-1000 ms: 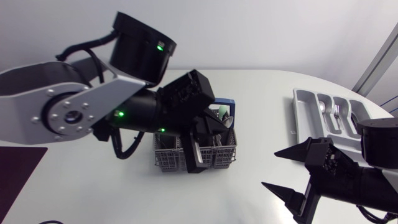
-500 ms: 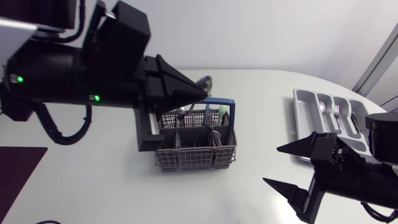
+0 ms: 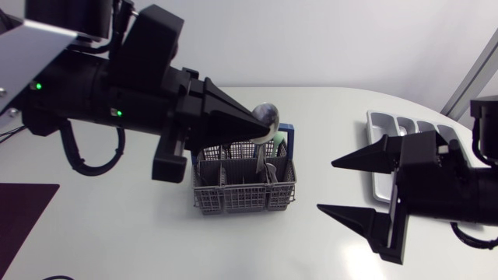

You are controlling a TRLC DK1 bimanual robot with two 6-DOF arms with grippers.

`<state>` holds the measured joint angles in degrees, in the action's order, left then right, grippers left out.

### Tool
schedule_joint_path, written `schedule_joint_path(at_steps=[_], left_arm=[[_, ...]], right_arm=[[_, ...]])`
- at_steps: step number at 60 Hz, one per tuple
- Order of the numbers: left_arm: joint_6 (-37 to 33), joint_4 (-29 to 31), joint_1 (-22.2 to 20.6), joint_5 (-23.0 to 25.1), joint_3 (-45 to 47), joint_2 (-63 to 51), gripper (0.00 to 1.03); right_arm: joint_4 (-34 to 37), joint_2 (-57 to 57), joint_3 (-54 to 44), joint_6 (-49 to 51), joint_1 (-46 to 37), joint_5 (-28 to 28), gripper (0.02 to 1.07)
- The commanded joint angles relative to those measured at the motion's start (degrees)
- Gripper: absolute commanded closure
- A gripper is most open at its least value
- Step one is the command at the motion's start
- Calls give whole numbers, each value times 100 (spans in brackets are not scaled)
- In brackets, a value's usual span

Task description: Sort the cutlery from the basket into the organizer compartments.

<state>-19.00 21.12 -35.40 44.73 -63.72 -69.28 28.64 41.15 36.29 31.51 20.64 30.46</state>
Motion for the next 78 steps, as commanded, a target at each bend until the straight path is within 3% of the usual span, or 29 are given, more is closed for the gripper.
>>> schedule_joint_path(at_steps=[1,7,18,31,43,57,78], left_arm=[[169,-21,42,255,-246,-165,100],[248,-12,42,414,-272,-253,100],[494,-3,182,1020,-448,-455,100],[661,58,165,1363,-474,-552,100],[661,129,174,1477,-466,-578,100],[661,129,182,1512,-492,-622,100],[723,111,288,1547,-545,-622,100]], right_arm=[[-96,280,291,-162,203,83,7],[-113,614,545,-206,432,171,9],[-316,1080,836,-365,801,320,26],[-570,1484,1002,-373,906,549,47],[-693,1686,1152,-435,950,637,55],[-711,1792,1196,-400,1029,663,80],[-667,1871,1169,-347,1161,839,94]])
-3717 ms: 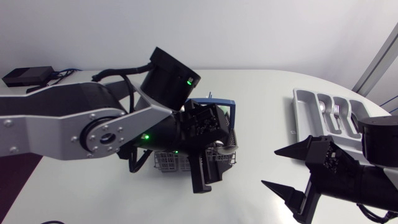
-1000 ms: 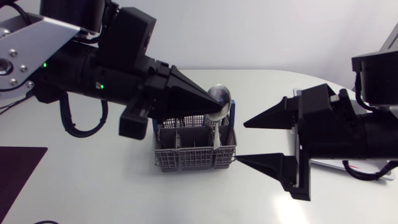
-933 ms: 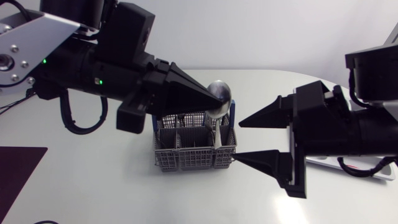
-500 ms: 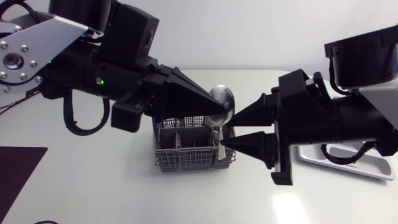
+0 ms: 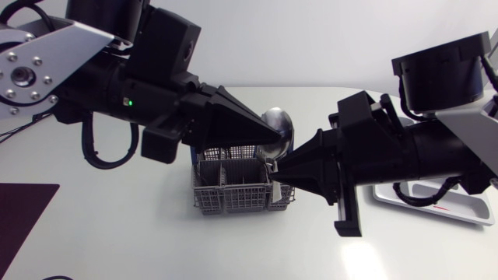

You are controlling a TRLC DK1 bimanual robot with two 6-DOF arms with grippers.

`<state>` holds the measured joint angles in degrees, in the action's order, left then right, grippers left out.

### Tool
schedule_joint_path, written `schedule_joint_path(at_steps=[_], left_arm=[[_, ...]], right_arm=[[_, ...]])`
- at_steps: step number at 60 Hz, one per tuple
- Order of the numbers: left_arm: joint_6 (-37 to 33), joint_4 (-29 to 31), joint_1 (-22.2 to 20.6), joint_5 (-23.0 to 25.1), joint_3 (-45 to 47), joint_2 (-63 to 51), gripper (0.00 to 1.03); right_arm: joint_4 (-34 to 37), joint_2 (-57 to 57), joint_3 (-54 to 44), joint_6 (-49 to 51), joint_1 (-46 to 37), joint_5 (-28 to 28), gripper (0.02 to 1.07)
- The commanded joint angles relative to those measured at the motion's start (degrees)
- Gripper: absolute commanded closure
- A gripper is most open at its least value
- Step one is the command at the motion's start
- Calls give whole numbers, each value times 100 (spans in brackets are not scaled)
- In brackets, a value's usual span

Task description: Sort the cutlery from the basket into the organizer compartments.

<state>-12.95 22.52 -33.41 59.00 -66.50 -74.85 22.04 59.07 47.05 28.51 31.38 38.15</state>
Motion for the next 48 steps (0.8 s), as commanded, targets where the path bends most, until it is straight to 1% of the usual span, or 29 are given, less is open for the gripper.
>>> schedule_joint_path(at_steps=[1,8,9,10,15,16,17,18,19,20,21,23,28,34,40,43,46,48], left_arm=[[117,-29,106,120,-267,-65,100],[161,-55,256,120,-293,-65,99],[170,-64,265,120,-293,-65,97],[170,-64,273,120,-293,-65,93],[258,-117,379,120,-302,-65,67],[302,-161,405,120,-302,-65,60],[363,-213,458,120,-302,-47,49],[399,-257,484,120,-302,-47,43],[478,-336,546,120,-302,-30,30],[548,-398,590,111,-302,-21,21],[609,-477,625,111,-293,5,14],[741,-626,695,111,-293,41,7],[1146,-1004,897,85,-285,164,6],[1207,-1039,1038,-82,-285,322,6],[1172,-987,1117,-346,-214,401,6],[1093,-969,1117,-548,-135,427,6],[891,-890,1073,-934,-56,436,6],[794,-829,1038,-1101,-39,436,6]], right_arm=[[11,70,94,-39,97,78,97],[81,35,59,-12,141,70,101],[81,17,33,-12,141,52,101],[81,8,24,-12,141,43,101],[151,-53,-20,-4,141,8,101],[160,-71,-38,-4,141,8,101],[178,-97,-55,-4,132,-1,101],[204,-124,-64,-4,132,-18,101],[222,-150,-82,-4,123,-36,101],[239,-185,-90,-4,114,-36,101],[274,-220,-108,5,106,-36,101],[345,-291,-126,14,70,-45,101],[503,-563,-222,23,-53,-89,101],[793,-950,-319,49,-518,-97,101],[969,-1222,-424,119,-1301,-115,101],[1039,-1284,-468,181,-1670,-115,101],[1092,-1301,-486,260,-2100,-115,101],[1100,-1301,-486,295,-2417,-106,101]])
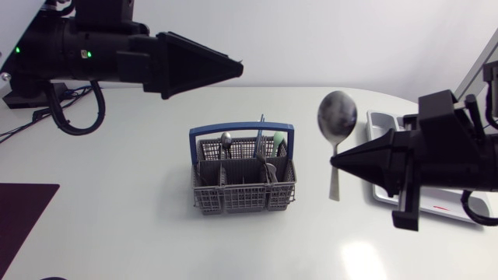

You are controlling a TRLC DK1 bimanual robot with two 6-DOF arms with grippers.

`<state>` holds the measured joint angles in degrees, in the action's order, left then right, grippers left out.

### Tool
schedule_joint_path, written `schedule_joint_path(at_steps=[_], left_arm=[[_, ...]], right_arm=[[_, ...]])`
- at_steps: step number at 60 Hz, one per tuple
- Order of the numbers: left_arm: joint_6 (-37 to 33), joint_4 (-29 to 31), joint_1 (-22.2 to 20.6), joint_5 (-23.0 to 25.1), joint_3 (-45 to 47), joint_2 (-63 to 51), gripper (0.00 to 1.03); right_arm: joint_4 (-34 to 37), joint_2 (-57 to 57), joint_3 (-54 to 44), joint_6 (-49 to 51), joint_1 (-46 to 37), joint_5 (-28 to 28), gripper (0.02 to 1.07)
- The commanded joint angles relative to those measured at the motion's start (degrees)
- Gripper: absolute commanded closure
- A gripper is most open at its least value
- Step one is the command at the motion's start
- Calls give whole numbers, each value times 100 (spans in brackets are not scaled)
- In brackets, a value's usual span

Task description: Sort the cutlery from the basket into the organizer compartments.

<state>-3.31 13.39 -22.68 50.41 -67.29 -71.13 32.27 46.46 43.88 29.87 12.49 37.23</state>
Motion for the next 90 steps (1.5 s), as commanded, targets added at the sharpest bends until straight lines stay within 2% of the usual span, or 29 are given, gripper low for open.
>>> schedule_joint_path(at_steps=[1,13,21,30,40,51,56,72,90], left_arm=[[-240,129,-70,-383,58,65,6],[-987,278,-466,-1649,444,65,6],[-1172,252,-615,-2009,673,108,6],[-1242,235,-633,-2106,770,117,6],[-1339,226,-729,-2273,814,108,6],[-1462,191,-896,-2510,893,91,6],[-1515,199,-1011,-2659,919,91,6],[-1602,199,-1055,-2853,998,91,6],[-1611,199,-1160,-2958,1033,126,6]], right_arm=[[78,-40,-169,169,-695,-6,101],[-300,540,-64,81,-2260,-67,101],[-916,1401,68,-122,-2972,-357,101],[-1663,2430,393,-526,-3367,-981,101],[-2111,3440,991,-1000,-3578,-1605,101],[-2296,4592,1817,-1484,-3675,-2053,101],[-2348,5101,2248,-1765,-3666,-2458,101],[-2304,6218,3259,-2407,-3754,-2880,101],[-2137,6921,3768,-2530,-3903,-2950,101]])
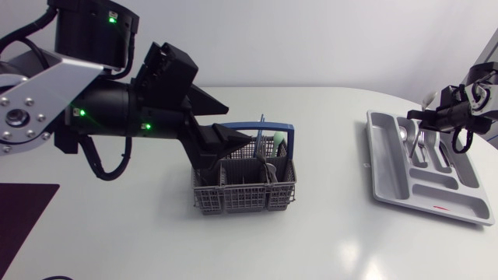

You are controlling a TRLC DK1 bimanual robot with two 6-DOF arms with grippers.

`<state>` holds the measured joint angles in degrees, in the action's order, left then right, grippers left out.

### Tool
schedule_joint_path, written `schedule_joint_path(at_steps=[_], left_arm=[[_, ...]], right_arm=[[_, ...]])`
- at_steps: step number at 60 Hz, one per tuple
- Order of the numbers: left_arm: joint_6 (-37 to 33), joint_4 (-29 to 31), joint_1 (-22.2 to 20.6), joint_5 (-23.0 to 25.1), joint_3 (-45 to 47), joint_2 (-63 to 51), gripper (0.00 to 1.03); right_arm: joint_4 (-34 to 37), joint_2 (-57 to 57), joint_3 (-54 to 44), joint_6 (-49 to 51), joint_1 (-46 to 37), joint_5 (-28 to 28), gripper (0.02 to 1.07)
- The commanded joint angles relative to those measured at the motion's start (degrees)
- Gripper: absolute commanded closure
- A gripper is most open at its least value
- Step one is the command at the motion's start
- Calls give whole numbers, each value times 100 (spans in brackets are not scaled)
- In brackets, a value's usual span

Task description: Sort the cutlery from the basket into the organizer compartments.

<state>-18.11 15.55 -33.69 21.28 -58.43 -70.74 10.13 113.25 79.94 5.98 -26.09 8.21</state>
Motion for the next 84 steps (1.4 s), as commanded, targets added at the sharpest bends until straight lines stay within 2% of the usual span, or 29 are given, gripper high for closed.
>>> schedule_joint_path(at_steps=[1,17,33,37,42,48,52,54,61,70,76,84], left_arm=[[-132,-17,-58,-45,139,87,6],[-123,-17,-225,-106,122,52,6],[-158,-17,-287,-247,131,16,6],[-167,-17,-287,-247,157,25,6],[-175,-8,-296,-256,175,25,6],[-175,1,-296,-282,166,34,6],[-175,1,-322,-326,166,34,6],[-175,1,-340,-352,175,34,6],[-184,1,-375,-405,166,34,6],[-219,1,-428,-528,157,16,6],[-290,1,-436,-563,183,16,6],[-448,1,-454,-590,254,-45,6]], right_arm=[[103,268,180,-141,-46,-47,101],[499,602,355,-158,-37,-82,101],[1000,1243,962,-281,42,-56,100],[1079,1322,1032,-281,77,-30,89],[1123,1349,1050,-281,130,-30,68],[1123,1234,971,-273,139,-21,54],[1079,1032,830,-264,139,-12,34],[1026,900,742,-264,139,-3,29],[727,180,197,-141,218,41,23],[261,-1112,-849,290,420,208,23],[-46,-2070,-1666,624,499,621,23],[-257,-3353,-2659,1230,561,1754,23]])
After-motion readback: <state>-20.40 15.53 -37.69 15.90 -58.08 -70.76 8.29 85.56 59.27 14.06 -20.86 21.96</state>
